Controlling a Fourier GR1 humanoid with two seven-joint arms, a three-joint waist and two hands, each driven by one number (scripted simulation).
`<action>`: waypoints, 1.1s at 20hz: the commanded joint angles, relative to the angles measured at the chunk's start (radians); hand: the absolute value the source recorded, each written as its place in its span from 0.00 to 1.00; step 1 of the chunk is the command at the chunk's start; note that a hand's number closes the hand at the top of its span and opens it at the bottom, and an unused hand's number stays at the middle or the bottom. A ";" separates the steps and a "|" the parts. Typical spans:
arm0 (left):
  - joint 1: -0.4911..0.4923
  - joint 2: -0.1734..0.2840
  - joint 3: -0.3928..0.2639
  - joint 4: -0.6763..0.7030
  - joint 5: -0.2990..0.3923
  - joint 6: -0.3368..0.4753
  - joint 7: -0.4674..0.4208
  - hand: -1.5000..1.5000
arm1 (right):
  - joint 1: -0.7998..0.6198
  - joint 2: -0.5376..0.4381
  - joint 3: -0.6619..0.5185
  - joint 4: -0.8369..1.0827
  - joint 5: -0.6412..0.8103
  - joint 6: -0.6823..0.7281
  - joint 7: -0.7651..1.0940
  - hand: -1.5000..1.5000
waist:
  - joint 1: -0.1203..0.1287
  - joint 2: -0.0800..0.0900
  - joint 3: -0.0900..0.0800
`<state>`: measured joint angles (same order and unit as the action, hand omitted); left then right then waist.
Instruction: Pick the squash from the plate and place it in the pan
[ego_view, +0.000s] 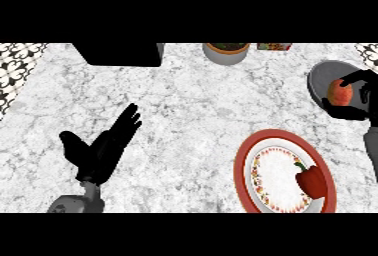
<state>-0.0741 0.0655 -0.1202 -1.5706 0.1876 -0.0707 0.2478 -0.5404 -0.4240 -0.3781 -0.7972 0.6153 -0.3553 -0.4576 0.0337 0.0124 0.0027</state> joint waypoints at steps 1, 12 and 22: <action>-0.017 0.000 -0.008 -0.010 -0.002 0.001 0.031 0.50 | -0.130 -0.055 -0.094 0.228 -0.040 -0.078 -0.081 1.00 | 0.025 0.010 0.002; -0.016 -0.001 -0.023 0.011 -0.008 -0.032 -0.005 0.50 | -0.238 -0.167 -0.168 0.482 -0.065 -0.108 -0.241 1.00 | 0.055 0.029 0.006; -0.050 -0.008 -0.008 -0.005 0.015 -0.033 0.007 0.50 | -0.262 -0.207 -0.111 0.637 0.014 0.047 -0.108 0.00 | 0.076 0.038 0.010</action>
<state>-0.1117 0.0600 -0.1384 -1.5756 0.1945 -0.1067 0.2507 -0.7818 -0.6273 -0.4637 -0.1853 0.6579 -0.3828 -0.5372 0.1114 0.0493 0.0100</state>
